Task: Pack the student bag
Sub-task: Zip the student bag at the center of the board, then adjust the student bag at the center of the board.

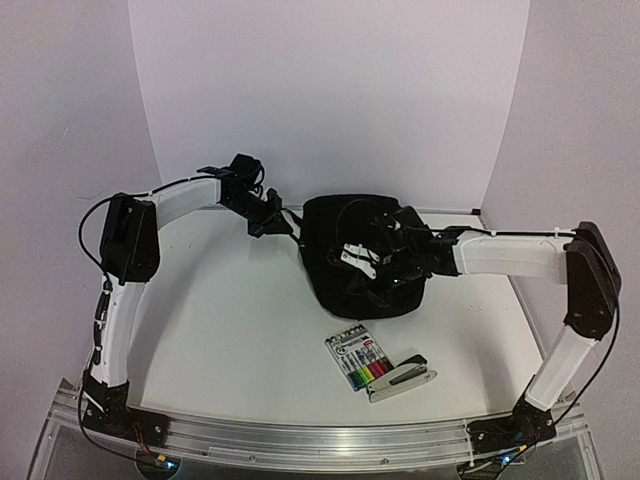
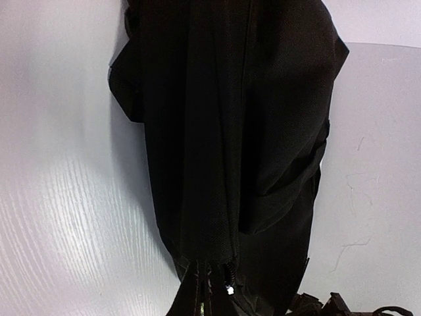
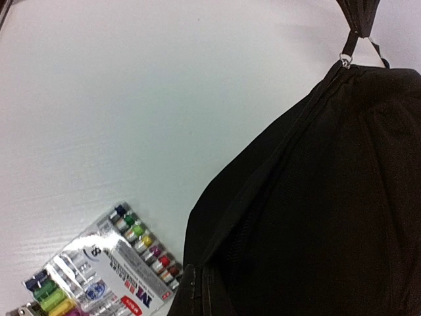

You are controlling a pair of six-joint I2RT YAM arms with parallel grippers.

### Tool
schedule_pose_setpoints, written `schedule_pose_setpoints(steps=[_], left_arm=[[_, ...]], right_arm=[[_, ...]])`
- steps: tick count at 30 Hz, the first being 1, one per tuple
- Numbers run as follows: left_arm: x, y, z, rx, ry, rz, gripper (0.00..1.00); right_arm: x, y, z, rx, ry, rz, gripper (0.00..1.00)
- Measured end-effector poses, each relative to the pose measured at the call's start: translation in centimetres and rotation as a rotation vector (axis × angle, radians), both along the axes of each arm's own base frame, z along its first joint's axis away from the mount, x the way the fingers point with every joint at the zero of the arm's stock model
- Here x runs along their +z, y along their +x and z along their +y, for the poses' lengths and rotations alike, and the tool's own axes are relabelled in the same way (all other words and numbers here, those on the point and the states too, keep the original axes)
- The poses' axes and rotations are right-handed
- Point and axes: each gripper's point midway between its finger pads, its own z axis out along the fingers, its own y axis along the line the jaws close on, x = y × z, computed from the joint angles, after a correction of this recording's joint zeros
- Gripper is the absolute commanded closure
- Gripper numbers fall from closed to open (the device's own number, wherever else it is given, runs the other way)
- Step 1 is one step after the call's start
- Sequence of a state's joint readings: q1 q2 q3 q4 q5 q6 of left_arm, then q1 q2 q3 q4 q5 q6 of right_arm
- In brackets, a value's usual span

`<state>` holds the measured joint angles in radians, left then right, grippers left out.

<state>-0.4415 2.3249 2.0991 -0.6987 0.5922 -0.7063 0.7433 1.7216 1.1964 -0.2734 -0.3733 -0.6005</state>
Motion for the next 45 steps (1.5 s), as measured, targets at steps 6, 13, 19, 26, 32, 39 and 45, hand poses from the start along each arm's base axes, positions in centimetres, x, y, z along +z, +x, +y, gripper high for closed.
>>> schedule_pose_setpoints(steps=[6, 13, 19, 26, 32, 39, 45], left_arm=[[0.8, 3.0, 3.6, 0.089, 0.016, -0.041, 0.56], [0.1, 1.1, 8.9, 0.184, 0.128, -0.031, 0.2], [4.4, -6.6, 10.2, 0.207, 0.097, -0.066, 0.0], [5.0, -12.6, 4.4, 0.076, 0.028, -0.066, 0.0], [-0.5, -13.9, 1.2, 0.024, 0.05, 0.073, 0.18], [-5.3, -13.4, -0.4, -0.013, 0.054, 0.203, 0.38], [-5.2, -11.4, -2.5, -0.05, 0.0, 0.2, 0.67]], right_arm=[[1.3, 1.4, 7.6, 0.017, 0.069, 0.069, 0.62], [6.7, 2.5, 14.2, 0.005, 0.241, 0.141, 0.02], [12.0, 13.3, 7.0, -0.258, 0.386, 0.13, 0.02], [13.6, 27.1, -5.0, -0.589, 0.447, 0.002, 0.02], [6.2, 31.3, -8.2, -0.692, 0.362, 0.041, 0.02], [-1.5, 31.4, -8.2, -0.711, 0.288, 0.146, 0.02], [-2.4, 30.1, -8.9, -0.686, 0.321, 0.209, 0.12]])
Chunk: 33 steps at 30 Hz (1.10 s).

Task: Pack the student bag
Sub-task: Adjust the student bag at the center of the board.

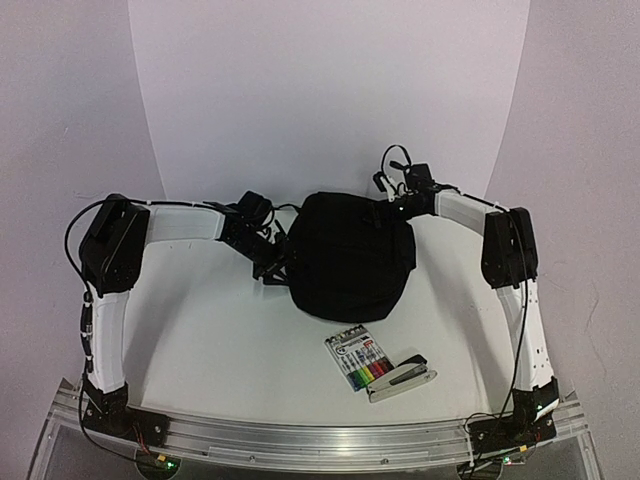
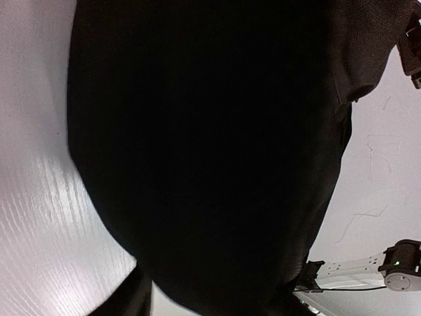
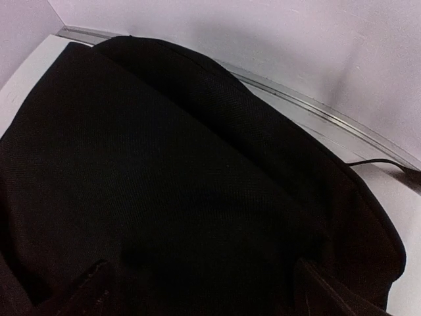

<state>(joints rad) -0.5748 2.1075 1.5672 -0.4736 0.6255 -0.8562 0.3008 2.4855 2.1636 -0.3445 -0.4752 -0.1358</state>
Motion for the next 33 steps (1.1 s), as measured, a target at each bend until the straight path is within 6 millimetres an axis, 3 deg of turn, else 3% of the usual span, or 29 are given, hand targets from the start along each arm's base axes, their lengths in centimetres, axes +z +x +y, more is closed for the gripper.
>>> schedule_pose_setpoints(steps=[4, 8, 11, 14, 16, 18, 20, 22, 30, 33], left_arm=[[-0.6, 2.1, 0.4, 0.017, -0.01, -0.011, 0.83], [-1.3, 7.0, 3.4, 0.112, -0.018, -0.016, 0.85], [-1.0, 12.8, 6.1, 0.194, -0.037, -0.067, 0.67], [0.7, 18.6, 8.2, 0.254, -0.056, -0.163, 0.51], [2.1, 21.0, 9.7, 0.282, -0.059, -0.225, 0.43], [3.1, 21.7, 10.9, 0.299, -0.052, -0.249, 0.37], [3.9, 21.4, 11.5, 0.292, -0.037, -0.27, 0.33], [4.1, 20.0, 11.8, 0.278, -0.012, -0.264, 0.31], [4.7, 9.5, 14.0, 0.25, 0.075, -0.173, 0.24], [4.8, 6.6, 14.2, 0.246, 0.081, -0.145, 0.24]], right_arm=[[0.0, -2.4, -1.0, 0.019, 0.048, 0.068, 0.14], [0.3, -6.4, -2.2, 0.024, 0.1, 0.179, 0.14], [0.4, -10.4, -1.6, 0.052, 0.153, 0.272, 0.11], [0.6, -15.0, 0.3, 0.115, 0.169, 0.342, 0.1], [1.0, -18.1, 2.1, 0.17, 0.168, 0.384, 0.08], [1.6, -20.5, 3.6, 0.216, 0.169, 0.424, 0.07], [2.2, -22.0, 4.6, 0.256, 0.165, 0.443, 0.06], [3.1, -22.0, 4.5, 0.27, 0.153, 0.428, 0.05], [7.8, -16.6, 2.9, 0.243, 0.08, 0.196, 0.06], [8.0, -14.6, 3.4, 0.237, 0.052, 0.136, 0.07]])
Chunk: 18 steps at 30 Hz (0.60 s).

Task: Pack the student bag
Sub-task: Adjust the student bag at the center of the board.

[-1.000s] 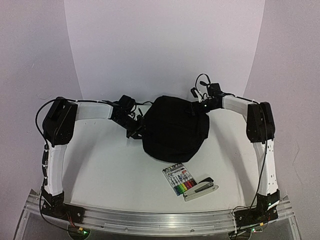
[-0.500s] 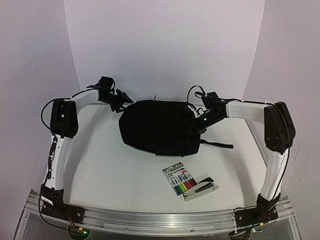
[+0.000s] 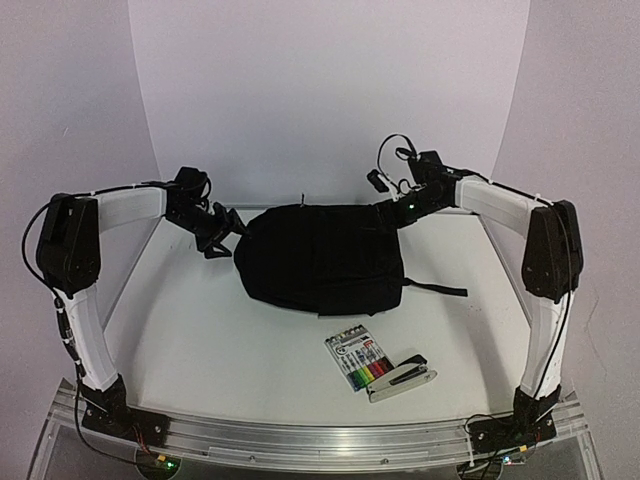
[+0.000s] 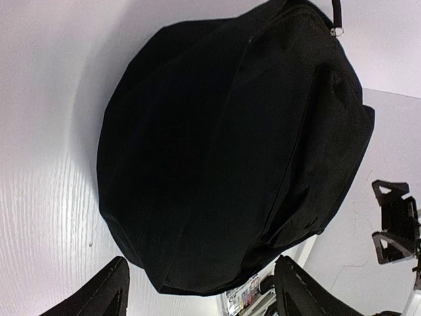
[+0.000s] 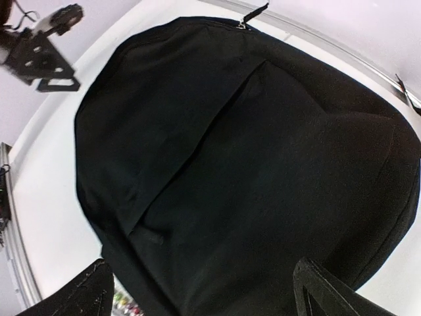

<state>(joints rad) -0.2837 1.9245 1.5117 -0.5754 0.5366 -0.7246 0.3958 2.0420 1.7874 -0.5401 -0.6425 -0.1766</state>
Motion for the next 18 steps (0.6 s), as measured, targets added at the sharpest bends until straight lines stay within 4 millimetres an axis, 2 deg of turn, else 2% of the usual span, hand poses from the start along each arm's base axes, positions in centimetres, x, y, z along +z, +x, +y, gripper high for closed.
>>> schedule_pose_setpoints(steps=[4, 8, 12, 15, 18], left_arm=[[-1.2, -1.6, -0.9, -0.016, 0.014, 0.032, 0.23], [-2.5, -2.4, -2.4, -0.041, 0.02, 0.06, 0.35], [-4.5, -2.5, -3.9, -0.065, 0.025, 0.094, 0.46], [-6.1, -2.1, -4.9, -0.081, 0.029, 0.119, 0.52], [-6.7, -0.9, -5.8, -0.091, 0.024, 0.114, 0.55]], right_arm=[[-3.4, 0.6, 0.0, 0.001, -0.071, 0.015, 0.09], [-7.4, -0.5, -1.1, 0.02, -0.149, 0.046, 0.13], [-7.7, -1.6, -1.7, 0.043, -0.163, 0.004, 0.16], [-7.8, -3.5, -2.5, 0.055, -0.17, 0.003, 0.19], [-8.0, -5.8, -3.1, 0.067, -0.168, 0.022, 0.2]])
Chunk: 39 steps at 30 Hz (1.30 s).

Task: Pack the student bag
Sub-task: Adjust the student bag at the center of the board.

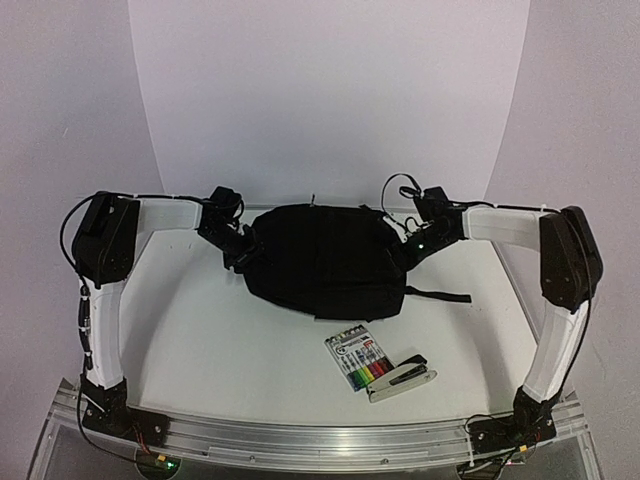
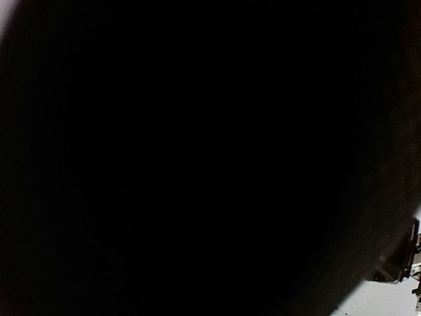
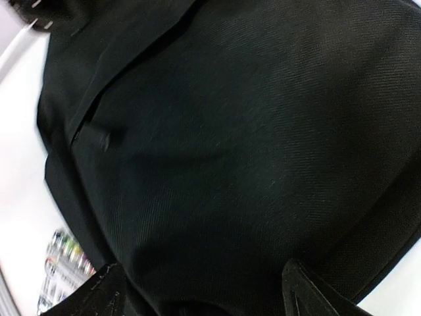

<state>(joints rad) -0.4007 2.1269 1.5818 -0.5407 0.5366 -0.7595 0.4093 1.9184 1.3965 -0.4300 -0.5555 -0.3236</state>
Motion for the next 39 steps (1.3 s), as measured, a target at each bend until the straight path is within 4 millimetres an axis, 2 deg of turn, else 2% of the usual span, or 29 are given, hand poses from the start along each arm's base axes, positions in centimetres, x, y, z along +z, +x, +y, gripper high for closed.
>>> schedule_pose_setpoints(steps=[4, 8, 10, 12, 16, 18, 21, 26, 31, 35, 39], left_arm=[[0.6, 1.7, -0.9, -0.009, -0.024, -0.028, 0.58], [1.2, 2.7, -1.7, -0.016, -0.041, -0.052, 0.59], [1.3, 2.9, -1.9, -0.02, -0.046, -0.056, 0.6], [1.3, 2.8, -2.0, -0.023, -0.048, -0.055, 0.6], [1.3, 2.8, -2.0, -0.024, -0.048, -0.055, 0.6], [1.3, 2.8, -2.0, -0.024, -0.048, -0.056, 0.6], [1.3, 2.8, -2.0, -0.025, -0.048, -0.056, 0.61], [1.3, 2.8, -2.0, -0.025, -0.048, -0.056, 0.61], [1.3, 2.8, -2.0, -0.025, -0.048, -0.056, 0.62], [1.3, 2.8, -2.0, -0.026, -0.047, -0.056, 0.63], [1.3, 2.8, -2.0, -0.028, -0.046, -0.058, 0.64]], right_arm=[[0.3, -2.9, -0.6, 0.014, 0.001, 0.039, 0.2], [0.9, -4.4, -0.5, 0.031, -0.012, 0.074, 0.2], [1.8, -4.3, -0.2, 0.037, -0.009, 0.077, 0.2], [3.8, -3.6, 0.6, 0.046, 0.016, 0.052, 0.2], [8.2, -1.6, 3.2, 0.078, 0.08, -0.038, 0.23], [9.1, -1.2, 4.9, 0.103, 0.101, -0.065, 0.26], [8.2, -1.7, 7.3, 0.146, 0.098, -0.05, 0.31], [3.8, -2.8, 9.7, 0.187, 0.037, 0.021, 0.34], [0.6, -2.5, 9.3, 0.173, -0.033, 0.055, 0.44], [0.2, -2.1, 8.9, 0.167, -0.057, 0.039, 0.59], [0.1, -2.0, 8.7, 0.16, -0.072, 0.032, 0.78]])
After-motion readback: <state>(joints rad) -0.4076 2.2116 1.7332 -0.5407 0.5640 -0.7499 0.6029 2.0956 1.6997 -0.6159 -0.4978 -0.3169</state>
